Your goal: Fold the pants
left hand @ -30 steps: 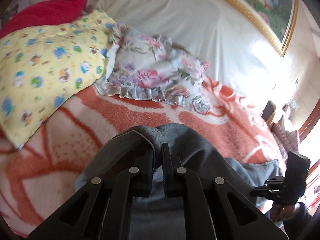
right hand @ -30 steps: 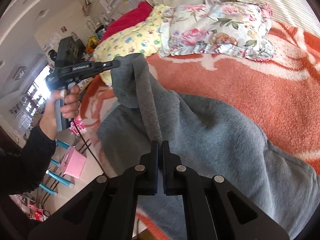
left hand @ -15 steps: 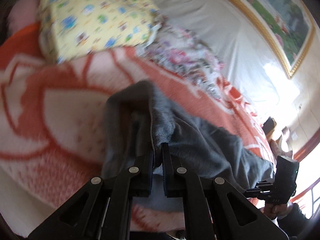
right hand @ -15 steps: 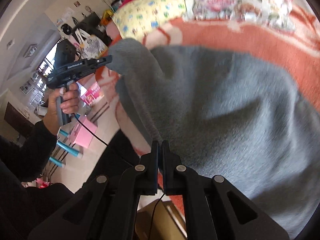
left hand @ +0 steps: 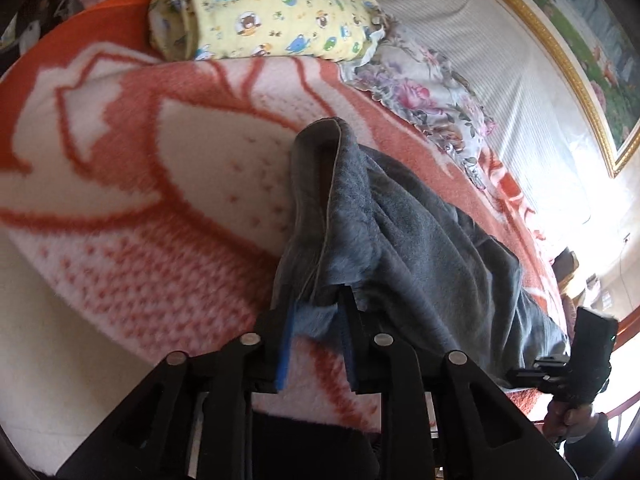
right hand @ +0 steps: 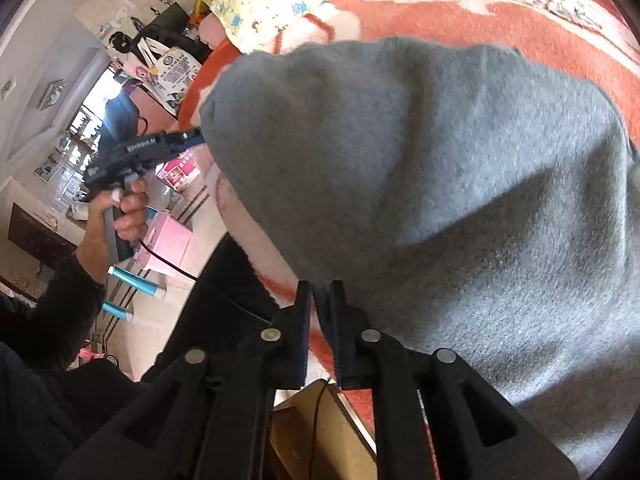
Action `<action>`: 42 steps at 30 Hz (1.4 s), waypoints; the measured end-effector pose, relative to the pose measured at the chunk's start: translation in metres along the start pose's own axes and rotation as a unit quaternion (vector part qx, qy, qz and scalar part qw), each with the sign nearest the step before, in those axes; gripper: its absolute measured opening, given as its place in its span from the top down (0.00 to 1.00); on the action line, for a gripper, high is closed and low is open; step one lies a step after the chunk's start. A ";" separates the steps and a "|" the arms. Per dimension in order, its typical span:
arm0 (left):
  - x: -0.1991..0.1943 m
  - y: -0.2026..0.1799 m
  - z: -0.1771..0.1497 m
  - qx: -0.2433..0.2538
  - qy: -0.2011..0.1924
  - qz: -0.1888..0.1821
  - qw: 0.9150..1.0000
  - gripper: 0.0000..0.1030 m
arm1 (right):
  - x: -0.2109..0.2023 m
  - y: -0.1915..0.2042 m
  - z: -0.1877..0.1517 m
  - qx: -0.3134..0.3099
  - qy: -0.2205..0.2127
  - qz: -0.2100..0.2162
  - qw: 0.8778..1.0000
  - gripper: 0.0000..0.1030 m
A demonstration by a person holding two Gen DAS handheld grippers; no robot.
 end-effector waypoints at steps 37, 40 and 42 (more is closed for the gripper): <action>0.047 -0.033 0.016 -0.043 -0.002 0.040 0.998 0.71 | -0.019 -0.138 0.152 0.064 -0.089 -0.102 0.989 0.86; 0.030 -0.039 0.036 -0.041 -0.044 0.017 0.998 0.75 | -0.030 -0.132 0.165 0.053 -0.108 -0.112 0.986 0.87; 0.007 -0.045 0.059 -0.029 -0.089 0.000 0.996 0.76 | -0.039 -0.131 0.178 0.046 -0.124 -0.120 0.984 0.87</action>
Point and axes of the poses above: each gripper's, at about its wrist camera, not at the fingertips, and x roughly the way its jaws point, y to its left, z to its top, the point moved 8 cm from there along x, roughly the way its jaws point, and after that the axes turned 12 degrees about z, right-handed, at the moved point
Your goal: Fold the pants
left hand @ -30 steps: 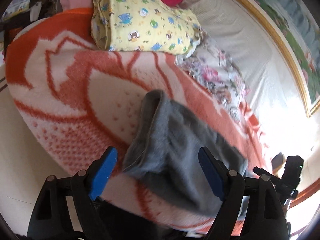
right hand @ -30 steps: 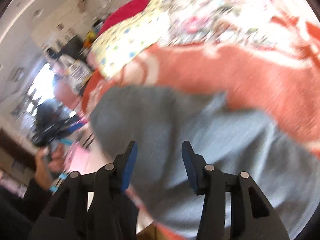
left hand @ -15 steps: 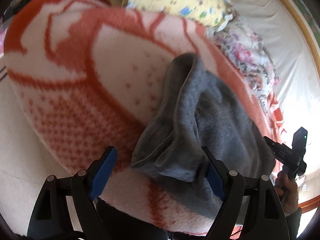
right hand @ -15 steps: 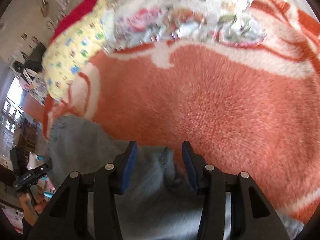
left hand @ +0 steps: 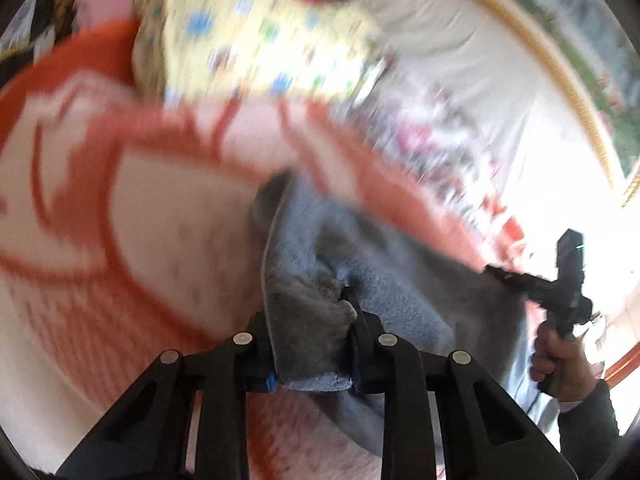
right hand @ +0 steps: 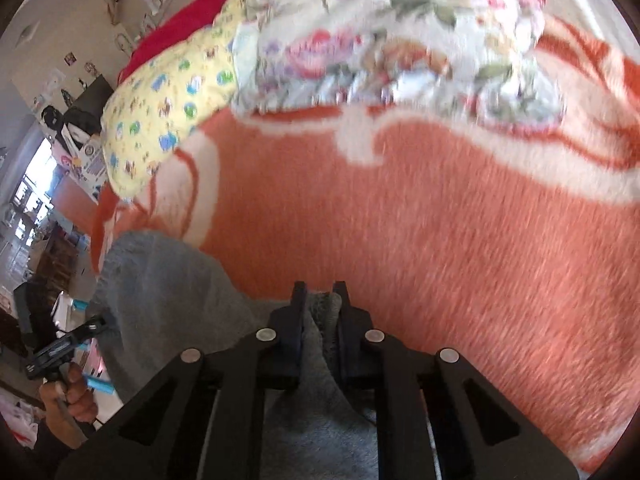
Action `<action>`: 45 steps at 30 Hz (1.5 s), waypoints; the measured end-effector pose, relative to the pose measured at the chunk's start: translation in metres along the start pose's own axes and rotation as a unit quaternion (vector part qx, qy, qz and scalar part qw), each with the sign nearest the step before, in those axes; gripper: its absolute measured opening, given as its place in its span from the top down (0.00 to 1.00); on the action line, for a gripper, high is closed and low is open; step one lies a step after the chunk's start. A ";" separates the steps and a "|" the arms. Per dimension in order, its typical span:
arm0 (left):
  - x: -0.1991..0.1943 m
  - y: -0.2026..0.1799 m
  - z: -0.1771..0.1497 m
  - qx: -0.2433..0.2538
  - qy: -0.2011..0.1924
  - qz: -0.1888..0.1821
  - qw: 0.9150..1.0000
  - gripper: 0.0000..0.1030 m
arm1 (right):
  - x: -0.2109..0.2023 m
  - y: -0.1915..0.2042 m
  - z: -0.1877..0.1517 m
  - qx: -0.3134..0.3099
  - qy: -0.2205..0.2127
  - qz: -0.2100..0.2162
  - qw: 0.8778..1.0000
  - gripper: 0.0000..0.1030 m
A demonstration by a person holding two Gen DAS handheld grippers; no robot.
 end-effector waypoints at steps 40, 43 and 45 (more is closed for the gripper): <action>-0.034 0.014 -0.055 0.026 0.061 0.041 0.997 0.44 | -0.128 0.007 -0.177 0.115 -0.036 0.013 0.993 0.43; -0.025 0.017 -0.069 0.025 0.081 0.055 0.995 0.44 | -0.132 0.002 -0.197 0.126 -0.034 0.004 0.992 0.43; -0.020 0.025 -0.076 0.010 0.093 0.065 0.994 0.44 | -0.133 0.002 -0.207 0.128 -0.032 0.000 0.991 0.43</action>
Point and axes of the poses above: each gripper's, at about its wrist camera, not at the fingertips, and x roughly the way its jaws point, y to its left, z to its top, the point moved 8 cm from there along x, roughly the way its jaws point, and after that the axes turned 12 degrees about z, right-handed, at the moved point
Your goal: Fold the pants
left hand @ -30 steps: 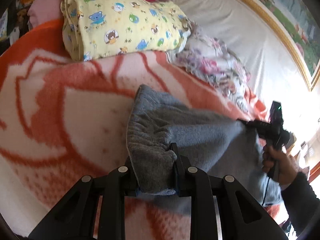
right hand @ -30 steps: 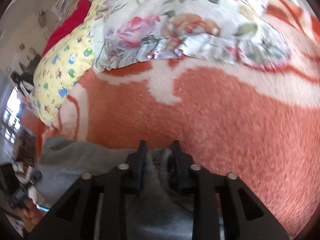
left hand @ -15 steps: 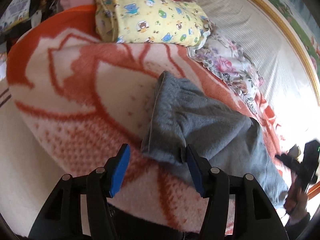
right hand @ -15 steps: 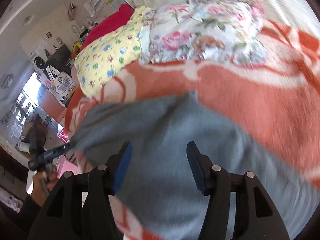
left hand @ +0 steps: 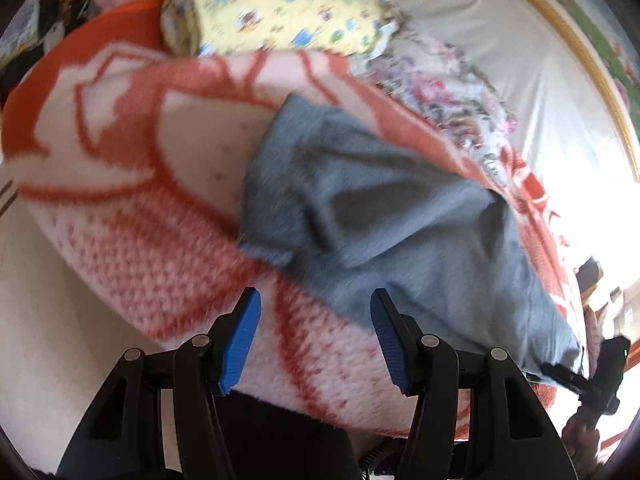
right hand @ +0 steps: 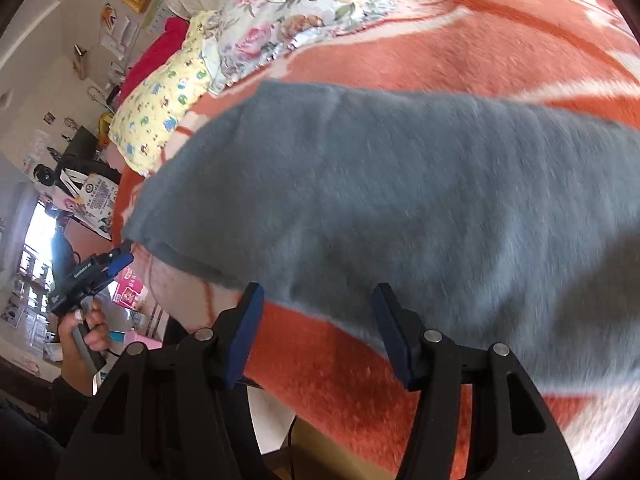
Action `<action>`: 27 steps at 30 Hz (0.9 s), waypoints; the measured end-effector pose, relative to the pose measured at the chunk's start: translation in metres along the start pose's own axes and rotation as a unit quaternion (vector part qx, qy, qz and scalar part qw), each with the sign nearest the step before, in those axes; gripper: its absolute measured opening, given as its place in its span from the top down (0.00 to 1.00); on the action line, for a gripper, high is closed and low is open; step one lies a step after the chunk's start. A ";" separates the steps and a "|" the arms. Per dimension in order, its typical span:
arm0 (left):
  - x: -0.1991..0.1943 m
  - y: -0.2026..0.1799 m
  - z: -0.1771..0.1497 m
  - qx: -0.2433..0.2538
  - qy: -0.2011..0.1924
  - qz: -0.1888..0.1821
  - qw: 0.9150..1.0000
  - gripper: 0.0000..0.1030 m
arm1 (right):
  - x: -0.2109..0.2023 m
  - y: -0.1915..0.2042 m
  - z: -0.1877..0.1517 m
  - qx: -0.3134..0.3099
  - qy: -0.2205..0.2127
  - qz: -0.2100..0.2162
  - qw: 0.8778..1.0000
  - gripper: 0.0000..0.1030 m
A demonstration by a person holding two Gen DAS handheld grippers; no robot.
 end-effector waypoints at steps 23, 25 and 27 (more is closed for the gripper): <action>0.018 -0.003 0.036 -0.076 0.014 -0.025 0.997 0.39 | 0.026 0.015 -0.017 -0.286 0.081 -0.224 0.928 0.56; 0.020 -0.001 0.040 -0.082 0.011 -0.023 0.996 0.41 | 0.022 0.009 -0.015 -0.291 0.081 -0.241 0.922 0.89; 0.019 -0.001 0.043 -0.081 0.002 -0.023 0.996 0.63 | 0.012 0.006 -0.008 -0.268 0.071 -0.220 0.935 0.95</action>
Point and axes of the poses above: each gripper's, at about its wrist camera, not at the fingertips, and x roughly the way its jaws point, y to its left, z to its top, the point moved 8 cm from there along x, roughly the way its jaws point, and after that the axes turned 12 degrees about z, right-handed, at the moved point
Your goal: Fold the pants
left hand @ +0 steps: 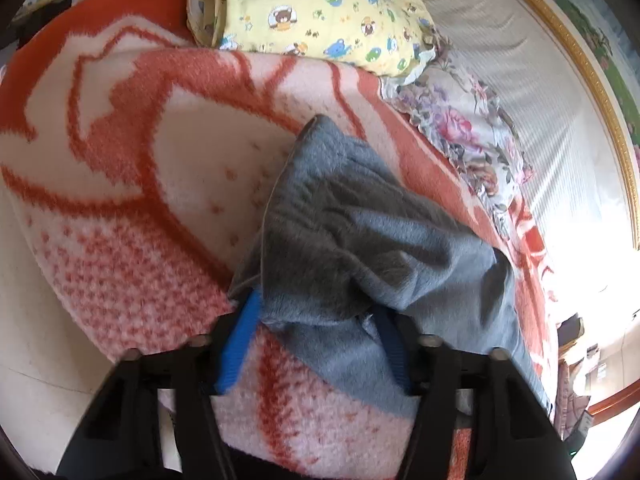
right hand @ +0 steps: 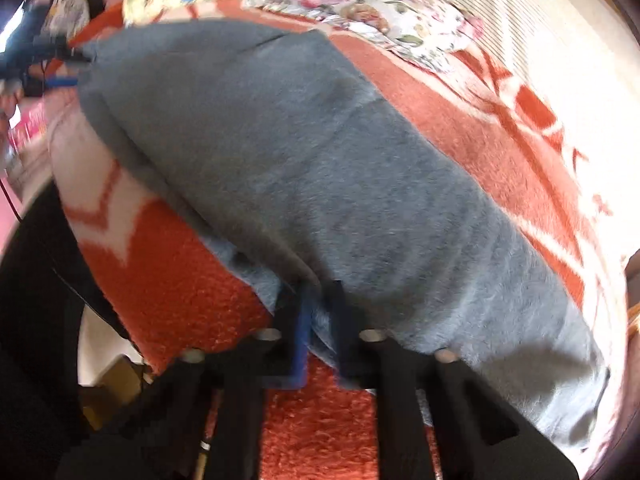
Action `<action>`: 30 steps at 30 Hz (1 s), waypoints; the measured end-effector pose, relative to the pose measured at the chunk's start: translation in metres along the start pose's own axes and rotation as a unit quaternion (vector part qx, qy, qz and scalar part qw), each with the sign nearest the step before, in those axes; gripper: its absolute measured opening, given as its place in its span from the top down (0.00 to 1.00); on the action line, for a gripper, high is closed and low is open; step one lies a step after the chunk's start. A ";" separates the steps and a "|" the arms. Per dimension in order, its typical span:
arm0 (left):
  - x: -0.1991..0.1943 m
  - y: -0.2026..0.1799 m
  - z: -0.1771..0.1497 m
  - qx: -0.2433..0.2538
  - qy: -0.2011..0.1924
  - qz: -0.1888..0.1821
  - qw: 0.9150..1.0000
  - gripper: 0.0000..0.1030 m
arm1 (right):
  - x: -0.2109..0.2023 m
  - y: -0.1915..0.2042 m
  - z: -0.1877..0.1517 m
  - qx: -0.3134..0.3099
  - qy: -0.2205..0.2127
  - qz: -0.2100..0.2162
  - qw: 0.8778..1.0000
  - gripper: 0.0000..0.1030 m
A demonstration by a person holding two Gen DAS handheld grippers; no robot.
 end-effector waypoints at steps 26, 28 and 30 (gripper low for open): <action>-0.043 0.010 -0.022 0.108 -0.015 0.061 0.992 0.44 | -0.051 -0.010 -0.025 0.104 -0.052 0.108 0.987 0.51; -0.056 -0.007 -0.021 0.115 -0.025 0.044 0.992 0.44 | -0.061 -0.014 -0.026 0.125 -0.074 0.117 0.982 0.51; -0.061 -0.031 -0.020 0.126 -0.024 0.020 0.992 0.44 | -0.072 -0.022 -0.031 0.154 -0.096 0.121 0.976 0.51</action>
Point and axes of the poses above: each gripper's, at about its wrist camera, not at the fingertips, and x roughly the way its jaws point, y to its left, z to its top, the point moved 8 cm from there along x, roughly the way its jaws point, and after that the axes turned 12 degrees about z, right-handed, at the moved point
